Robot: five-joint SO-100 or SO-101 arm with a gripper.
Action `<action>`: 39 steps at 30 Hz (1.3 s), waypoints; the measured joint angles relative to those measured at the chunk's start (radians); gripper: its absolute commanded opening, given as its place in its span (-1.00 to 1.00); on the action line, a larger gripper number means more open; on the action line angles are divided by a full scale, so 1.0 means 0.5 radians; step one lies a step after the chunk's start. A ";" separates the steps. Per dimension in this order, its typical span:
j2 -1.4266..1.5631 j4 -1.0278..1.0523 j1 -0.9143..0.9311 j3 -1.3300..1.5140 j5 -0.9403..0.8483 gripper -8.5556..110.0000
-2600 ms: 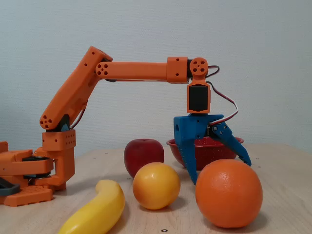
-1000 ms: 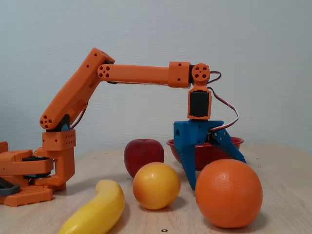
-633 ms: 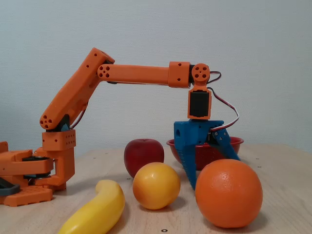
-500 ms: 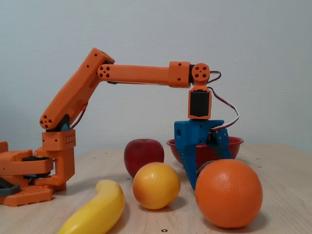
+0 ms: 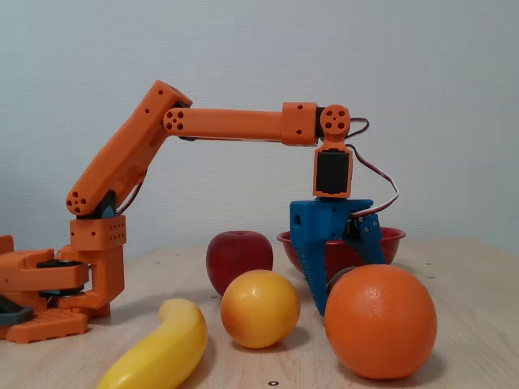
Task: Put plum in the red bowl.
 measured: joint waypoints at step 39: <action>0.641 0.469 -0.687 -0.804 0.304 -0.86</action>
